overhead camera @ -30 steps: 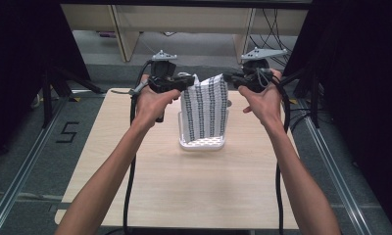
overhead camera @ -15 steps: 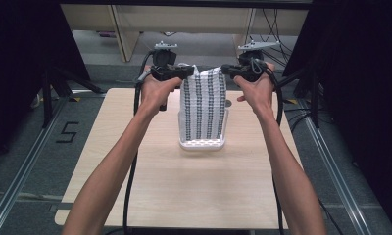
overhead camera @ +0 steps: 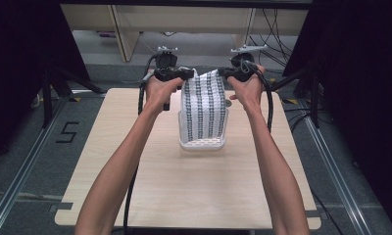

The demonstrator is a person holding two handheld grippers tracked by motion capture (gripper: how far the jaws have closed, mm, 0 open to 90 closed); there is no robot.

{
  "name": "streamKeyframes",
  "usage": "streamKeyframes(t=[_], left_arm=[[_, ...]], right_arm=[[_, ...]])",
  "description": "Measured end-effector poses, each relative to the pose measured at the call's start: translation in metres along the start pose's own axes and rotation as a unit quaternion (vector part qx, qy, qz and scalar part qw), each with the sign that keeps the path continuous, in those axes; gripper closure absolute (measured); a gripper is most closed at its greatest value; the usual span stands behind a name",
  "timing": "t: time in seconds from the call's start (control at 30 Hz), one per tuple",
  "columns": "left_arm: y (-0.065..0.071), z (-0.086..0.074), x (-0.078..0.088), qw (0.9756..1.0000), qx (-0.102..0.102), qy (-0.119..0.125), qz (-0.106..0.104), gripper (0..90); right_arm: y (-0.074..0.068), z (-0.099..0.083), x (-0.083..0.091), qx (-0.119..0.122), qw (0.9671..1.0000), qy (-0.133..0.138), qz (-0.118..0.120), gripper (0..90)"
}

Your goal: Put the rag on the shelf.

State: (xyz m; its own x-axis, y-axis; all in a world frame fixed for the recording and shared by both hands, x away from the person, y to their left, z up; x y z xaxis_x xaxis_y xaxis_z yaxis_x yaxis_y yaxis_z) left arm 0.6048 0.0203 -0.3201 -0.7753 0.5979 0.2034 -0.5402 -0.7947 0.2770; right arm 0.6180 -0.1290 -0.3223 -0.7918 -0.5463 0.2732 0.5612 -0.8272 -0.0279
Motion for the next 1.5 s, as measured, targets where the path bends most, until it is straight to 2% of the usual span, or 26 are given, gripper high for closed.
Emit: streamKeyframes(t=[0.13, 0.3, 0.33, 0.37, 0.47, 0.53, 0.77, 0.83, 0.9, 0.93, 0.97, 1.0, 1.03, 1.07, 1.1, 1.13, 1.23, 1.33, 1.5], left_arm=[[-0.008, -0.013, -0.005, 0.9996, 0.002, -0.025, 0.007, 79.8], [-0.012, -0.020, -0.008, 0.9991, -0.014, -0.036, 0.017, 79.5], [-0.012, -0.020, -0.009, 0.9991, -0.015, -0.036, 0.016, 79.4], [-0.014, -0.021, -0.012, 0.9990, -0.017, -0.036, 0.021, 79.4], [-0.017, -0.022, -0.016, 0.9990, -0.015, -0.032, 0.027, 79.6], [-0.018, -0.022, -0.019, 0.9993, -0.005, -0.024, 0.027, 80.0], [-0.026, -0.037, -0.026, 0.9978, -0.015, -0.056, 0.033, 76.9], [-0.027, -0.043, -0.027, 0.9968, -0.011, -0.073, 0.029, 70.5], [-0.031, -0.047, -0.027, 0.9956, -0.012, -0.084, 0.039, 62.8], [-0.033, -0.048, -0.027, 0.9948, -0.011, -0.090, 0.047, 59.1], [-0.035, -0.050, -0.027, 0.9941, -0.006, -0.095, 0.052, 46.2], [-0.037, -0.051, -0.027, 0.9930, 0.003, -0.103, 0.057, 41.2], [-0.038, -0.052, -0.026, 0.9921, 0.006, -0.109, 0.062, 41.2], [-0.041, -0.052, -0.025, 0.9912, 0.003, -0.112, 0.070, 34.4], [-0.042, -0.052, -0.024, 0.9907, 0.004, -0.115, 0.073, 34.4], [-0.043, -0.052, -0.024, 0.9906, 0.008, -0.114, 0.075, 30.5], [-0.043, -0.053, -0.022, 0.9904, 0.008, -0.117, 0.073, 30.2], [-0.039, -0.052, -0.018, 0.9914, 0.007, -0.114, 0.063, 29.2], [-0.037, -0.048, -0.010, 0.9927, 0.004, -0.106, 0.057, 28.8]], right_arm=[[0.000, -0.010, -0.007, -0.008, 0.9999, -0.012, 0.000, 86.5], [0.001, -0.019, -0.012, -0.009, 0.9998, -0.018, -0.004, 86.3], [0.002, -0.021, -0.013, -0.003, 0.9998, -0.019, -0.007, 86.3], [0.003, -0.024, -0.015, -0.014, 0.9997, -0.020, -0.007, 86.3], [0.006, -0.028, -0.017, -0.017, 0.9996, -0.022, -0.011, 86.4], [0.007, -0.030, -0.019, -0.022, 0.9993, -0.026, -0.015, 86.3], [0.013, -0.039, -0.024, -0.018, 0.9986, -0.045, -0.023, 84.0], [0.014, -0.045, -0.025, -0.026, 0.9976, -0.058, -0.025, 82.2], [0.016, -0.049, -0.026, -0.025, 0.9973, -0.063, -0.029, 79.8], [0.016, -0.051, -0.025, -0.033, 0.9965, -0.069, -0.033, 79.1], [0.018, -0.055, -0.025, -0.034, 0.9959, -0.074, -0.038, 75.5], [0.019, -0.056, -0.025, -0.039, 0.9959, -0.073, -0.036, 74.3], [0.019, -0.056, -0.025, -0.039, 0.9959, -0.073, -0.036, 74.3], [0.021, -0.056, -0.025, -0.036, 0.9962, -0.069, -0.039, 72.6], [0.021, -0.056, -0.025, -0.036, 0.9962, -0.069, -0.039, 72.6], [0.022, -0.054, -0.023, -0.037, 0.9965, -0.065, -0.037, 71.5], [0.020, -0.051, -0.022, -0.037, 0.9970, -0.058, -0.035, 70.6], [0.016, -0.047, -0.017, -0.032, 0.9978, -0.052, -0.024, 68.2], [0.011, -0.042, -0.012, -0.024, 0.9985, -0.045, -0.020, 65.9]])
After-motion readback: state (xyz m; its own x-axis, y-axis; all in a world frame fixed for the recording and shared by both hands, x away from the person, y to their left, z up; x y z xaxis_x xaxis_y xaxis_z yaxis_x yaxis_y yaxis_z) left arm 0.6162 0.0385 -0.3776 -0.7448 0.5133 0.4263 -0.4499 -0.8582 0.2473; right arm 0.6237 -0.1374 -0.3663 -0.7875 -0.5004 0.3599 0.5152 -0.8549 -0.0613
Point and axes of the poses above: each handheld gripper's, and its own axes: x roughly backward along the jaws, z roughly out of its top, y roughly to its right, the point moved 8 cm from there along -x, roughly forward along the jaws, and after that the axes turned 13 degrees about y, right-handed, at the moved point
